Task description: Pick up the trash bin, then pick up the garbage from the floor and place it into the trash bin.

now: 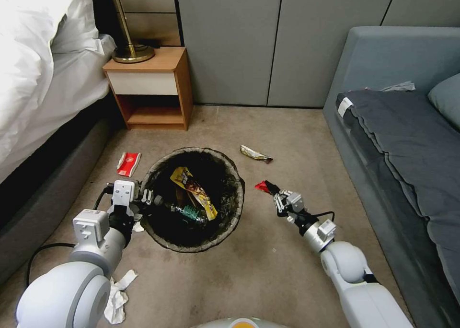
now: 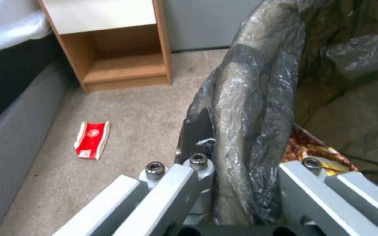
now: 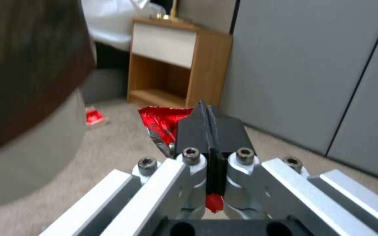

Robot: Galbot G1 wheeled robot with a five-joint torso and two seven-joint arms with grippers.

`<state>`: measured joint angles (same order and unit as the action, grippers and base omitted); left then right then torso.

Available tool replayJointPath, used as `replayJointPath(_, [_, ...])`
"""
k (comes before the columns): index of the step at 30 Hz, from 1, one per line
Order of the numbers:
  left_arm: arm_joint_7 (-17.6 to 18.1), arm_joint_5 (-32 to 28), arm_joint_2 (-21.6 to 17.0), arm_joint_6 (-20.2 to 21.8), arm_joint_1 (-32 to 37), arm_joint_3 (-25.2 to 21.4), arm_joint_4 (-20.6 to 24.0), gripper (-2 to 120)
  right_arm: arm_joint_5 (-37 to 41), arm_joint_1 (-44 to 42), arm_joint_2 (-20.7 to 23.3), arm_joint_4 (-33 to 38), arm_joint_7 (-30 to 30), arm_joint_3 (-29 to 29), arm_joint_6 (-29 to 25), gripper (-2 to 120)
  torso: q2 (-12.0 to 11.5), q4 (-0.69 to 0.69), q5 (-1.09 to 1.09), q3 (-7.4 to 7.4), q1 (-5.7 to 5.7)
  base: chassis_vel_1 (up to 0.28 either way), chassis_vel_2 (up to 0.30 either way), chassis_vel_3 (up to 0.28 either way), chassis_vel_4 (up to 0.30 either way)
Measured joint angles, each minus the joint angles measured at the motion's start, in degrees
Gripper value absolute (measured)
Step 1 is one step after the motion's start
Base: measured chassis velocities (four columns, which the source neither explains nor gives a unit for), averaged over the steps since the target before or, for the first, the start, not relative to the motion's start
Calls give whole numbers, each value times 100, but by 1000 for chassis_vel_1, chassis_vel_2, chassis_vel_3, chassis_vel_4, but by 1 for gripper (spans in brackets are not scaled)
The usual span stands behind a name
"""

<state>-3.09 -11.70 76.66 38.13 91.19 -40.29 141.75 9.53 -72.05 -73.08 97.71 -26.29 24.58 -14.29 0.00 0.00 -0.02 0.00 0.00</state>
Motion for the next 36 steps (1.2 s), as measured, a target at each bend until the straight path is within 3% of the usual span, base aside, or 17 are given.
replayJointPath(21, [7, -9, -32, 7, -54, 94, -163, 1, 1114, 9, 478, 2371, 187, 376, 939, 0, 0, 0, 2, 0, 0, 0, 0, 0, 0])
replayJointPath(30, [9, -13, -58, 21, -75, 160, -167, 1, 1383, 152, 626, 3293, 229, -65, 1574, 0, 0, 0, 1, 0, -1, 0, 0, 0, 0])
replayJointPath(36, [10, -12, -58, 27, -105, 197, -172, 1, 1319, 133, 735, 3480, 205, -456, 1758, 0, 1, 0, 1, 0, 0, 0, 0, 0, 0])
